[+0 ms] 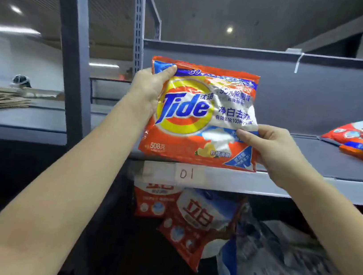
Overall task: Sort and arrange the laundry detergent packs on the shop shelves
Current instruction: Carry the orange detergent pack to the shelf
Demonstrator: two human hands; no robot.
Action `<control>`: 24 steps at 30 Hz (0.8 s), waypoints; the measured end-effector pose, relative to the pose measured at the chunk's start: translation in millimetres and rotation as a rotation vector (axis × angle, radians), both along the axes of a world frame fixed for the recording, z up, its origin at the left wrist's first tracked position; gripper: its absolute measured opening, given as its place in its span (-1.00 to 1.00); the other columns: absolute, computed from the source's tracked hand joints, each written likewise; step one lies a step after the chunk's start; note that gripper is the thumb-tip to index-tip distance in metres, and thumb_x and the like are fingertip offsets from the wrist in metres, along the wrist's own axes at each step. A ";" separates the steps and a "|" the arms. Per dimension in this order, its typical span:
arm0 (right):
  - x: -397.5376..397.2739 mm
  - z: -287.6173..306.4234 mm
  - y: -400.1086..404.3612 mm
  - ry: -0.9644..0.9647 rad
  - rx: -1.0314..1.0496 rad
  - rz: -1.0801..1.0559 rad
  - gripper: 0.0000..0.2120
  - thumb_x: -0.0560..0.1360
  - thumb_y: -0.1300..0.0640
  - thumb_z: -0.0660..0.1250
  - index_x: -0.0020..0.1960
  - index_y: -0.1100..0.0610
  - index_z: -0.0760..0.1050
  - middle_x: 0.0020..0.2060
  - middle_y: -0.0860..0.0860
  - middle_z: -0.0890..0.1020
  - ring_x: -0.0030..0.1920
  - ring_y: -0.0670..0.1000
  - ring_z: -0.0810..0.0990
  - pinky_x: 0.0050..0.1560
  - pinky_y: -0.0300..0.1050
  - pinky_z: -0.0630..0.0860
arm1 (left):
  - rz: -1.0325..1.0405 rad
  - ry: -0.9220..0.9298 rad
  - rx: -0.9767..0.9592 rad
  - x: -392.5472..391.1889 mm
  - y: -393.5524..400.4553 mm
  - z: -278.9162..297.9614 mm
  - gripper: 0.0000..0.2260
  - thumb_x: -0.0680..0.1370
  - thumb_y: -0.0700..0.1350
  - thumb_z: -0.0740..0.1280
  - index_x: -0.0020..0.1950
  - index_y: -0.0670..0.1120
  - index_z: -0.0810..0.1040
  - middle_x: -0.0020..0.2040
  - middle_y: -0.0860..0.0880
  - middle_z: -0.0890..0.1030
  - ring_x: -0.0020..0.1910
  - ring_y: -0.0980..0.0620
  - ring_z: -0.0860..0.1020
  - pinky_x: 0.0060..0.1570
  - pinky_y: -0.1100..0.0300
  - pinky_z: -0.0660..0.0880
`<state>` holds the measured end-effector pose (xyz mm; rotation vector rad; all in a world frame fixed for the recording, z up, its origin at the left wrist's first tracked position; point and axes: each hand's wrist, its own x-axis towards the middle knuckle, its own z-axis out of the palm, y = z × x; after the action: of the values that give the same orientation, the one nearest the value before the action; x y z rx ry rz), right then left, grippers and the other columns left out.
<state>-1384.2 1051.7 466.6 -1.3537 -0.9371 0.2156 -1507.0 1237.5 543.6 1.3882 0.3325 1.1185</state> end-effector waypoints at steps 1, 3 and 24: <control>10.2 7.2 13.0 -0.013 -0.021 0.003 -0.94 0.52 0.23 0.32 -0.11 0.18 0.56 -0.33 0.00 0.66 -0.38 -0.08 0.64 -0.25 -0.17 0.61 | 0.024 0.003 0.015 9.4 12.1 7.5 -0.84 0.52 -0.09 0.40 -0.15 -0.13 0.48 -0.27 -0.09 0.63 -0.41 0.04 0.63 -0.34 0.12 0.61; 30.0 19.4 41.1 -0.047 -0.083 0.007 -0.89 0.53 0.20 0.32 -0.01 0.23 0.55 -0.26 0.04 0.65 -0.37 -0.08 0.63 -0.25 -0.19 0.60 | 0.093 0.022 0.056 27.3 38.7 19.5 -0.85 0.51 -0.11 0.41 -0.18 -0.12 0.49 -0.23 -0.10 0.63 -0.33 0.00 0.65 -0.19 0.04 0.62; 144.2 32.6 253.7 -0.014 -0.744 0.209 -0.90 0.57 0.24 0.25 -0.03 0.29 0.40 -0.34 0.12 0.52 -0.46 0.01 0.59 -0.47 -0.23 0.56 | 0.512 1.366 0.578 117.2 234.1 -2.4 -0.65 0.63 -0.05 0.20 0.30 -0.26 0.41 0.25 -0.16 0.50 0.10 -0.12 0.50 -0.12 0.20 0.46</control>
<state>-1240.0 1305.5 499.2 -1.9288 -1.0574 0.7724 -1389.8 1471.7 541.2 2.5521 1.4781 0.4569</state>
